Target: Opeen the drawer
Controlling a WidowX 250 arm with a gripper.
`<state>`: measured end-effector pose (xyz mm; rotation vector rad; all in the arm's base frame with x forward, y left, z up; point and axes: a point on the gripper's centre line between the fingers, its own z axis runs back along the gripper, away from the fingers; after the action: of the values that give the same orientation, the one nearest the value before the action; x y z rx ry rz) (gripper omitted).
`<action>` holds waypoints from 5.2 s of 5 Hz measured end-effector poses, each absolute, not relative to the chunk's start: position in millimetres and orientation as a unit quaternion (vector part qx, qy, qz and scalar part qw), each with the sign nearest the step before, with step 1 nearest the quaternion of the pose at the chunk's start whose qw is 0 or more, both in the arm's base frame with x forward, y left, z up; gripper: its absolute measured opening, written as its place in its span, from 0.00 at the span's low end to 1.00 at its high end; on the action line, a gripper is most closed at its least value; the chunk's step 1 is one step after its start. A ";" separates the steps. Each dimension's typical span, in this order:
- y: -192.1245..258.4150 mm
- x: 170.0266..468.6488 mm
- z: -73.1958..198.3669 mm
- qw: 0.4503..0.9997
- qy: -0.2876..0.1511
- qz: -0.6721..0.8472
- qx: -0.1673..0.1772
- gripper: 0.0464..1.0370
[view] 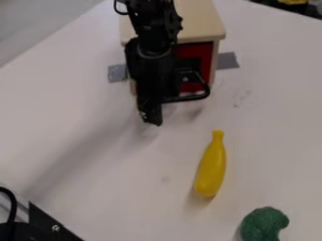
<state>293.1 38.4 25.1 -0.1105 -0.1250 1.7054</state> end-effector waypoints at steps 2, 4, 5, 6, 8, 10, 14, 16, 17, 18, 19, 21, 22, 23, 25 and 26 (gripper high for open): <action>40.9 294.6 24.9 0.639 -0.057 0.765 -0.055 0.35; 36.7 289.9 21.4 0.639 -0.050 0.766 -0.054 0.30; 35.2 285.7 18.2 0.642 -0.048 0.764 -0.050 0.30; 32.1 277.6 14.1 0.650 -0.051 0.757 -0.045 0.30; 24.6 264.4 14.5 0.659 -0.050 0.749 -0.045 0.30; 11.8 245.8 28.5 0.667 -0.045 0.742 -0.056 0.30; 4.8 229.9 36.5 0.679 -0.040 0.730 -0.067 0.30; 1.4 223.7 33.9 0.685 -0.036 0.725 -0.063 0.30; -0.3 220.1 31.4 0.687 -0.034 0.723 -0.061 0.30; -2.2 216.2 28.9 0.691 -0.033 0.720 -0.059 0.30; -3.9 213.1 29.5 0.693 -0.033 0.717 -0.060 0.30; -7.7 206.0 28.9 0.700 -0.031 0.711 -0.058 0.30; -10.6 202.9 27.0 0.710 -0.028 0.701 -0.053 0.37; -18.7 200.1 25.5 0.750 -0.028 0.660 -0.040 0.69; -16.8 208.6 30.3 0.753 -0.034 0.656 -0.041 0.96; -18.2 216.5 39.5 0.754 -0.026 0.655 -0.047 0.96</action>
<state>216.5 -18.2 39.5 -0.1029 -0.0568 1.4286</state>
